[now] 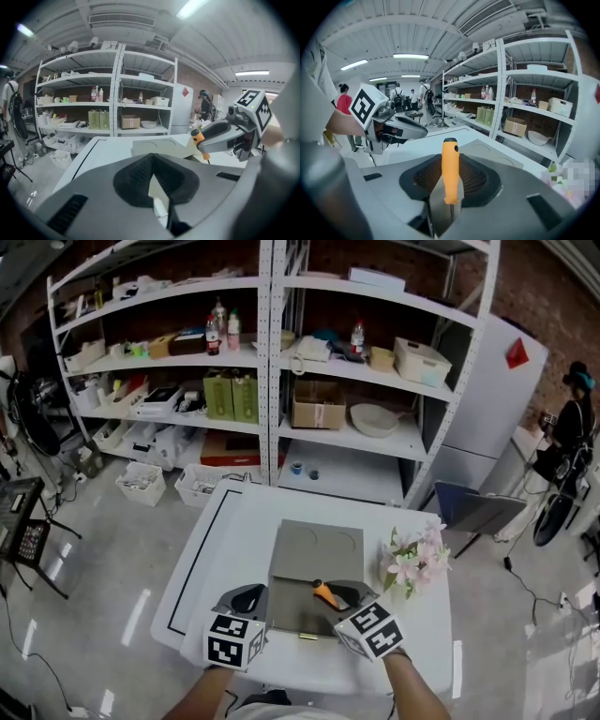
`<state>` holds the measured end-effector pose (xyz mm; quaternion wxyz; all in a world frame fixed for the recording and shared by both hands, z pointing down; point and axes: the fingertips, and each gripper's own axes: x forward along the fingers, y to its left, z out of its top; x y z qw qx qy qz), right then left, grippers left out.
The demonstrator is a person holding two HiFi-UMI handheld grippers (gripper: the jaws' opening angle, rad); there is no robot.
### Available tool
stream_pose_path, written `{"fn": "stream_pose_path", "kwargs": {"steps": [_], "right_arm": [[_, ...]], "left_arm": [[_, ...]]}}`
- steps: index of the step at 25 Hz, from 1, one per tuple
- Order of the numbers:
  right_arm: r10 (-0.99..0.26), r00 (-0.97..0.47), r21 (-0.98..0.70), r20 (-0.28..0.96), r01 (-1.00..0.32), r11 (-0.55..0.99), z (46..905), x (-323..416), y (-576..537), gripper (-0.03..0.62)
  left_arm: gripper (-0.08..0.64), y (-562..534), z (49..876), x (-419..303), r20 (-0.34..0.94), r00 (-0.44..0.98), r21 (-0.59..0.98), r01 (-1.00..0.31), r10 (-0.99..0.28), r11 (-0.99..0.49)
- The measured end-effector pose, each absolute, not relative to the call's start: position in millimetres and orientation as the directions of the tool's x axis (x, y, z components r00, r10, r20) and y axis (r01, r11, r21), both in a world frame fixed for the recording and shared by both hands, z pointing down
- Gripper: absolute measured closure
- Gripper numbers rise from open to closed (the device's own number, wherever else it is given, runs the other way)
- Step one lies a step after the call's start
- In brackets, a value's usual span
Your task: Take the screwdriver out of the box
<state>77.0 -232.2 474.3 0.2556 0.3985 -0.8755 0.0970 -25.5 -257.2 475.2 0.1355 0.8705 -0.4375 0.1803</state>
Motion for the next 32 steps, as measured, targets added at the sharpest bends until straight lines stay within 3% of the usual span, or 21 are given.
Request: {"fn": "stream_pose_path", "kwargs": {"steps": [15,32], "right_arm": [[-0.827,-0.472,-0.044,0.305,-0.875,0.482,429.5,132.0,-191.3,0.472],[-0.862,-0.43,-0.043,0.268,-0.899,0.435,427.4,155.1,-173.5,0.473]], "left_arm": [[0.557,-211.3,463.3,-2.0,0.418,0.545,0.061,-0.815,-0.727,-0.576],[0.557,-191.8,459.9,3.8,0.405,0.516,0.047,-0.837,-0.755,-0.546]]}}
